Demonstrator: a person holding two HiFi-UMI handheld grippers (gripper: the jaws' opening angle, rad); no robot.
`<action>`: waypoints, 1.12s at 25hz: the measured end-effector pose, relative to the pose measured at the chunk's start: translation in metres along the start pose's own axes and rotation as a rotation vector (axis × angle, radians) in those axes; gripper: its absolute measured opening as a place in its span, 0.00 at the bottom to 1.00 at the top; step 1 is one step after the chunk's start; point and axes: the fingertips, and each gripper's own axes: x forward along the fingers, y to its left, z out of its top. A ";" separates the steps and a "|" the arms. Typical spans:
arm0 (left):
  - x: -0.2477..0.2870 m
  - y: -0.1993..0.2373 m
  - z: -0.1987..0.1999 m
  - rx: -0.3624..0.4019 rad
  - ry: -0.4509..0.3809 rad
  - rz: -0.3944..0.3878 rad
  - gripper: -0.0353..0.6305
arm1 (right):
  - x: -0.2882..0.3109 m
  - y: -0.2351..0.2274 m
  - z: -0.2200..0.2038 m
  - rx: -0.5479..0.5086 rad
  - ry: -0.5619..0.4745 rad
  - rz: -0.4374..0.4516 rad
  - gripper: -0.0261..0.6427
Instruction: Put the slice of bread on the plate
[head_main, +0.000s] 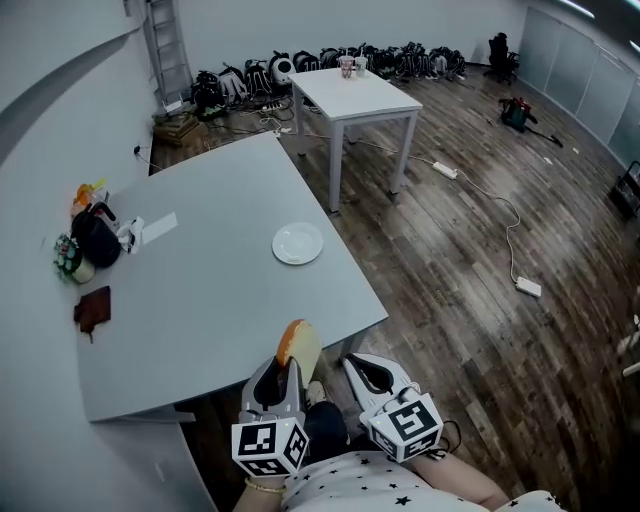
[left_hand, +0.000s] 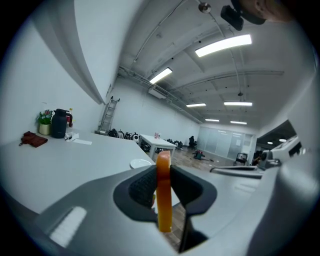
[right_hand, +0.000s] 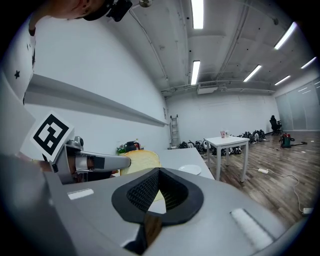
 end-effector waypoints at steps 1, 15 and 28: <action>0.009 0.003 0.002 -0.004 0.003 0.002 0.18 | 0.005 -0.005 0.000 0.003 0.004 -0.002 0.04; 0.177 0.061 0.042 -0.065 0.036 -0.005 0.18 | 0.125 -0.106 0.040 -0.009 0.015 -0.035 0.04; 0.333 0.120 0.015 -0.221 0.110 -0.025 0.18 | 0.192 -0.148 0.020 0.040 0.128 -0.047 0.04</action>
